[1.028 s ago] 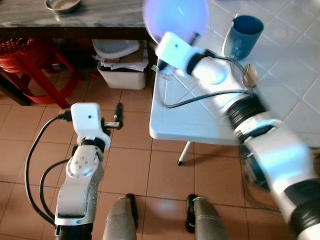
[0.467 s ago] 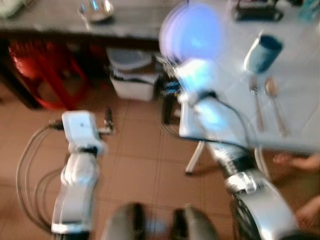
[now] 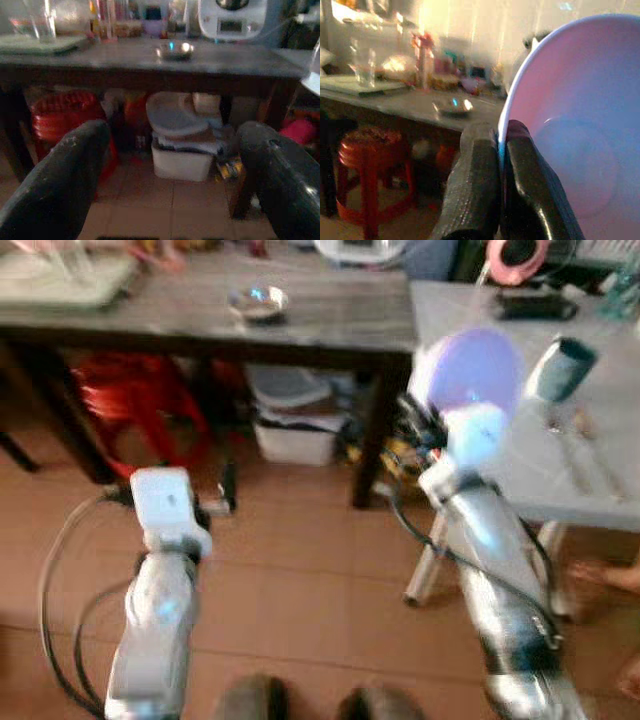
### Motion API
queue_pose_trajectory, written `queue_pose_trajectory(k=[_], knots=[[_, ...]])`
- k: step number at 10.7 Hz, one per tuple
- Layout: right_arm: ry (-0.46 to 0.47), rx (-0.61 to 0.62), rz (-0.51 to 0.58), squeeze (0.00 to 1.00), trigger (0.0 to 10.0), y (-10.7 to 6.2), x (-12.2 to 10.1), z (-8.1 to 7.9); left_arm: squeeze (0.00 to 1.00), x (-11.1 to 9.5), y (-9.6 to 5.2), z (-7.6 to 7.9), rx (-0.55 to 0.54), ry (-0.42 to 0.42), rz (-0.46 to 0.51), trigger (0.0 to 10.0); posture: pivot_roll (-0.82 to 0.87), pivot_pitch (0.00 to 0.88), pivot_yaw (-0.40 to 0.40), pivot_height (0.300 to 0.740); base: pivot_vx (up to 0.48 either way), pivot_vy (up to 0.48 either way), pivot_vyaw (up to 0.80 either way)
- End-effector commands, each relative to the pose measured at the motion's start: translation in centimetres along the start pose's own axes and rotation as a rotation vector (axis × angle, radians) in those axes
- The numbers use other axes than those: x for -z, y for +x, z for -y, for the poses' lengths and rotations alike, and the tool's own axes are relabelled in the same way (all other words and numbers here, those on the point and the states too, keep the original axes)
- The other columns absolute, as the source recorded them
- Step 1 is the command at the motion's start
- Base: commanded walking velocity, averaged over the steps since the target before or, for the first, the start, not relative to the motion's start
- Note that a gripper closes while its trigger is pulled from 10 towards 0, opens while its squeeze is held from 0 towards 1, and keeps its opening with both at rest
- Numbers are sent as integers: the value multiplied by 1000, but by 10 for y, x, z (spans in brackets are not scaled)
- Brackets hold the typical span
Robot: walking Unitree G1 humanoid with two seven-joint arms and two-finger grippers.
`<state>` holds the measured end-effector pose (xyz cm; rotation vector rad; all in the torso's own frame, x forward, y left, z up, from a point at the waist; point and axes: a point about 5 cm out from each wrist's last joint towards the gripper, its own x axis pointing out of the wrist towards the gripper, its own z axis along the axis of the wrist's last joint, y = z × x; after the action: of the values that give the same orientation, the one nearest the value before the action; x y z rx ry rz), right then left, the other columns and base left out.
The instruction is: Setting the table
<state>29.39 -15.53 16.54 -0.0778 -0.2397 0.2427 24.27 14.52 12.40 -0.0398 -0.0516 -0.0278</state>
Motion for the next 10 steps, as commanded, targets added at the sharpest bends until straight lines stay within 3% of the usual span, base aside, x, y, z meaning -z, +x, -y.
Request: queue_pose_trajectory(k=[1,2,3,8,10], knots=[[10,14,-12,0,0,-3,-2,2,0,2,-5,-4,5,8,-8,10000,25,13,22,740,0,420,0],[11,26,-44,0,0,-7,2,4,0,10,-13,-3,50,35,-32,10000,27,33,31,740,442,0,0],[22,22,-39,0,0,-3,0,0,0,8,-12,-1,89,40,-30,10000,26,45,31,740,472,0,0],[40,-21,-47,0,0,-5,-15,-14,0,-9,-6,9,120,28,40,10000,18,105,27,740,474,0,0],[59,-21,-72,0,0,-10,-13,-19,0,-6,-10,12,130,13,24,10000,21,86,26,740,480,0,0]])
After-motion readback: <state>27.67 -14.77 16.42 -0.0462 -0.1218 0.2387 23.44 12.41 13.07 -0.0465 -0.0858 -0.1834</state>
